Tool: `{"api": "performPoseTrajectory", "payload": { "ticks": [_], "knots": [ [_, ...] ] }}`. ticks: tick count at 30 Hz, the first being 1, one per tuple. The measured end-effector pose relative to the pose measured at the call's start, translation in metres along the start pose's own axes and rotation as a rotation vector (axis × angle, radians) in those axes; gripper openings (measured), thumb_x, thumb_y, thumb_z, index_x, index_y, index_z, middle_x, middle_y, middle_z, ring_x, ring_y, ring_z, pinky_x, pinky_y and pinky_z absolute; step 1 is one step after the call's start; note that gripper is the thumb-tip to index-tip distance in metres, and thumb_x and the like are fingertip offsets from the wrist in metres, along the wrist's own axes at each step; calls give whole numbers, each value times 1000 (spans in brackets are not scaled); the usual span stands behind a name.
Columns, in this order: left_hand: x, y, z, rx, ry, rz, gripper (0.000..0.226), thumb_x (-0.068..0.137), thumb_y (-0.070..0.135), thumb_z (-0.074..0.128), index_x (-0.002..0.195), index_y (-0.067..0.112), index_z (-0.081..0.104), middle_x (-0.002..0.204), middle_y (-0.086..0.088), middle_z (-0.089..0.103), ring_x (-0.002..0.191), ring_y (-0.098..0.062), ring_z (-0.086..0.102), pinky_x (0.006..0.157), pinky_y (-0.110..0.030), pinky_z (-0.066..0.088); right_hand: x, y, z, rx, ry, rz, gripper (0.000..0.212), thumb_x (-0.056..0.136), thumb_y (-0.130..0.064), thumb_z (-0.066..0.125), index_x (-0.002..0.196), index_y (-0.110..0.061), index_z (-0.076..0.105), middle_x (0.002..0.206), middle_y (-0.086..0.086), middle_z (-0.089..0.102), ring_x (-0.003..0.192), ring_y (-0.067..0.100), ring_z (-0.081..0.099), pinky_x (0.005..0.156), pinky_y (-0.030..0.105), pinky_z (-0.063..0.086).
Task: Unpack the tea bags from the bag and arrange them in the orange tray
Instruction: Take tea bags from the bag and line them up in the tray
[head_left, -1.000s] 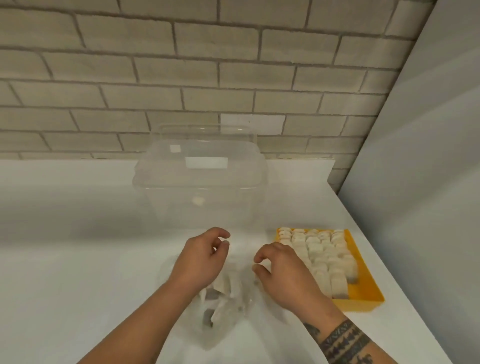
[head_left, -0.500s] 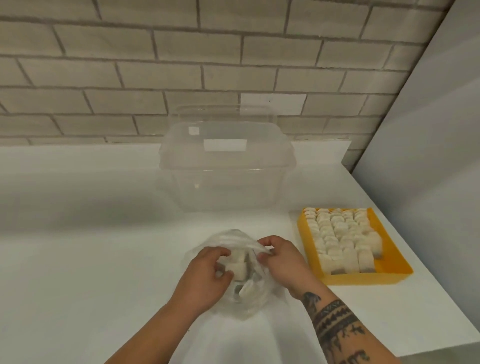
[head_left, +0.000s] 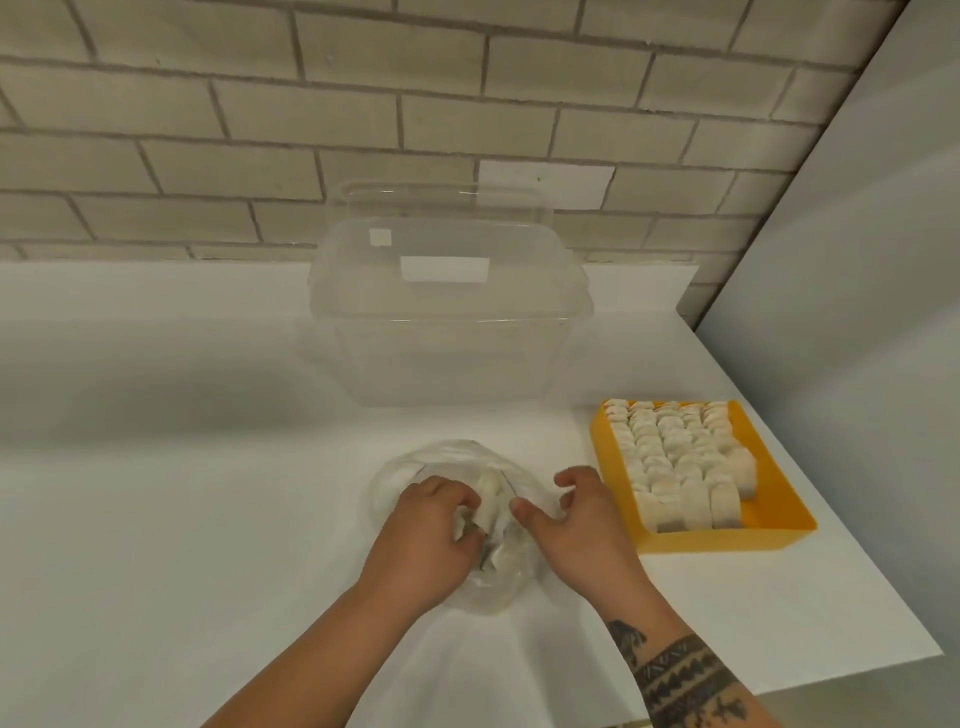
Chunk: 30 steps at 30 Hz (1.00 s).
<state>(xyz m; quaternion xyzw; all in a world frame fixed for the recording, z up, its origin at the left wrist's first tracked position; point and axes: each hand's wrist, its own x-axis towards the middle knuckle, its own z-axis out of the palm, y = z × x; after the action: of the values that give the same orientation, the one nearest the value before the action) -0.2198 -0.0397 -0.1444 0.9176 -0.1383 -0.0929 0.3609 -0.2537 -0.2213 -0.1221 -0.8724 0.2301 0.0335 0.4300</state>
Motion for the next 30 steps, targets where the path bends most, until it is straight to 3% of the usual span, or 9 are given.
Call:
{"api": "performPoseTrajectory", "payload": {
  "ticks": [2, 5, 8, 11, 16, 19, 23, 26, 30],
  "knots": [
    [0, 7, 4, -84, -35, -12, 21, 88, 31, 73, 108, 32, 67, 101, 21, 58, 95, 1, 58, 79, -10, 46, -6, 0, 6, 56, -125, 142, 55, 80, -54, 74, 115, -21, 48, 109, -3, 60, 93, 15, 63, 67, 25, 52],
    [-2, 10, 13, -133, -167, -49, 30, 84, 36, 79, 111, 32, 67, 98, 20, 62, 88, 6, 60, 78, -10, 48, -8, 5, 18, 181, -135, 213, 24, 84, -31, 68, 102, -19, 57, 98, 7, 70, 81, 24, 70, 71, 46, 62],
    [-2, 11, 12, -168, -193, -79, 41, 81, 42, 81, 117, 35, 63, 106, 22, 63, 87, 11, 57, 71, -5, 41, -7, 2, 13, 410, -164, 228, 24, 86, -3, 61, 106, -17, 62, 95, 9, 74, 75, 24, 71, 65, 40, 59],
    [1, 10, 4, -266, -148, -137, 46, 78, 43, 84, 116, 37, 60, 108, 22, 64, 85, 8, 60, 69, -7, 43, -5, -2, 1, 533, -192, 164, 25, 92, -2, 59, 110, -19, 61, 95, 8, 76, 62, 12, 66, 54, 27, 50],
    [2, 2, 6, -197, -153, -218, 31, 88, 25, 75, 117, 26, 65, 91, 11, 70, 84, 1, 66, 72, -14, 51, 0, 11, 7, 138, -182, 108, 34, 94, -17, 57, 126, -27, 52, 109, -4, 66, 86, 14, 66, 74, 34, 60],
    [2, 1, 4, -212, -120, -226, 21, 92, 15, 66, 109, 27, 70, 86, 9, 72, 82, -3, 69, 72, -18, 55, -1, 7, 7, 39, -83, 8, 48, 93, -22, 64, 137, -27, 45, 118, -9, 55, 102, 12, 59, 80, 24, 49],
    [2, 3, -9, -285, -24, -200, 20, 94, 16, 63, 96, 35, 69, 90, 11, 72, 80, -1, 66, 66, -7, 48, -7, -6, 1, -161, 211, -497, 32, 90, -16, 66, 120, -25, 59, 116, -10, 51, 109, 11, 47, 92, 24, 42],
    [0, 0, -22, -407, 67, -241, 18, 94, 17, 65, 94, 35, 70, 92, 13, 72, 87, -2, 67, 76, -15, 49, 2, -24, 0, -482, -89, -757, 27, 91, -11, 60, 109, -28, 71, 107, -9, 66, 99, 15, 51, 85, 32, 48],
    [-4, -9, -27, -477, 156, -275, 24, 92, 10, 63, 95, 33, 71, 93, 13, 75, 92, -4, 69, 87, -24, 54, 16, -43, 16, -975, -358, -801, 36, 95, -18, 59, 124, -38, 67, 110, 1, 62, 91, 25, 58, 73, 30, 39]
  ]
}}
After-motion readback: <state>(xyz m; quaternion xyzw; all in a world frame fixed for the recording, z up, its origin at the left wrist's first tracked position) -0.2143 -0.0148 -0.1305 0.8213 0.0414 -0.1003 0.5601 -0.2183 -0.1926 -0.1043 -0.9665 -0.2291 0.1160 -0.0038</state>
